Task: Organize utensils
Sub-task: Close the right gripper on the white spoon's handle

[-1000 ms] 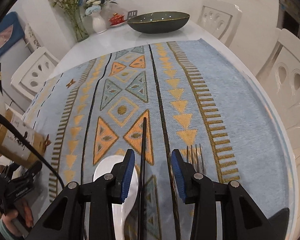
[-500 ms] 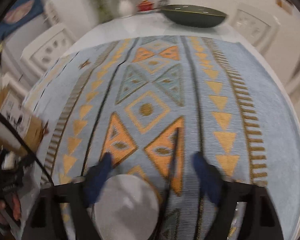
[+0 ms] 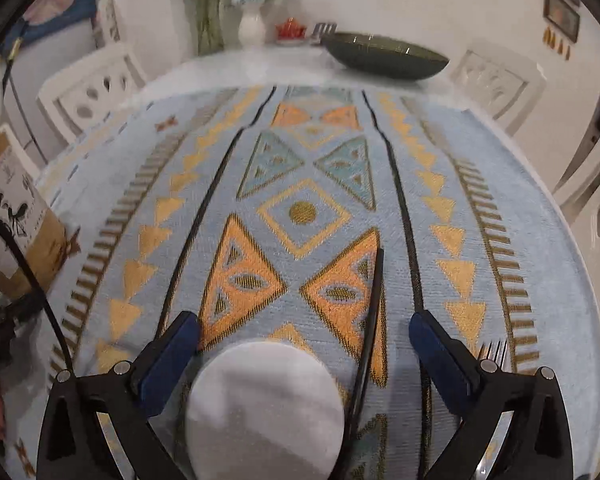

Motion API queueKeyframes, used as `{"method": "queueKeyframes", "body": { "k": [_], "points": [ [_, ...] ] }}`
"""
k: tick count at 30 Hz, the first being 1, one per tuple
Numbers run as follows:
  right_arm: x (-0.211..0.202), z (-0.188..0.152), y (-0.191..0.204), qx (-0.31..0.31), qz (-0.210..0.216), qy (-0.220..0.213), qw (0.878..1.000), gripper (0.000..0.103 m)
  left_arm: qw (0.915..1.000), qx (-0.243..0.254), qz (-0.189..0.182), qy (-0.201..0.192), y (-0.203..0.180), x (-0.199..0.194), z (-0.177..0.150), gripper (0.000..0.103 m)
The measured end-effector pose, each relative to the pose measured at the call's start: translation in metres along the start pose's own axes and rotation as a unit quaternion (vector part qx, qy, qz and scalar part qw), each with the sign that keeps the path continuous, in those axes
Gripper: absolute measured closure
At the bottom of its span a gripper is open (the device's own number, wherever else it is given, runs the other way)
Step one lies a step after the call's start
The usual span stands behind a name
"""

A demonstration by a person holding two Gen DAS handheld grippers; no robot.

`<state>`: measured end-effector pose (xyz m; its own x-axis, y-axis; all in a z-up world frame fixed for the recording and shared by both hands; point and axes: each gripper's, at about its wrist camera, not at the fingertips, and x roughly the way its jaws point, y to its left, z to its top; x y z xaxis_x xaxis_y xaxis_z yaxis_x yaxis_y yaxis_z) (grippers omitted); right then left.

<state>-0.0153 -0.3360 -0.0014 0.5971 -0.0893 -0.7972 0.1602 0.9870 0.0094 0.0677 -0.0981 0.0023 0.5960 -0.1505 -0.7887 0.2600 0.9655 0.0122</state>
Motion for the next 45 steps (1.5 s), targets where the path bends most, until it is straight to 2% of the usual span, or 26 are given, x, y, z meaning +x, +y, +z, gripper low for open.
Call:
{"method": "queueKeyframes", "body": {
  "k": [45],
  "points": [
    [0.0003, -0.0007, 0.0016, 0.002, 0.001, -0.003, 1.000, 0.000, 1.0000, 0.005, 0.008, 0.001, 0.0010, 0.0016, 0.0010, 0.000]
  ]
}}
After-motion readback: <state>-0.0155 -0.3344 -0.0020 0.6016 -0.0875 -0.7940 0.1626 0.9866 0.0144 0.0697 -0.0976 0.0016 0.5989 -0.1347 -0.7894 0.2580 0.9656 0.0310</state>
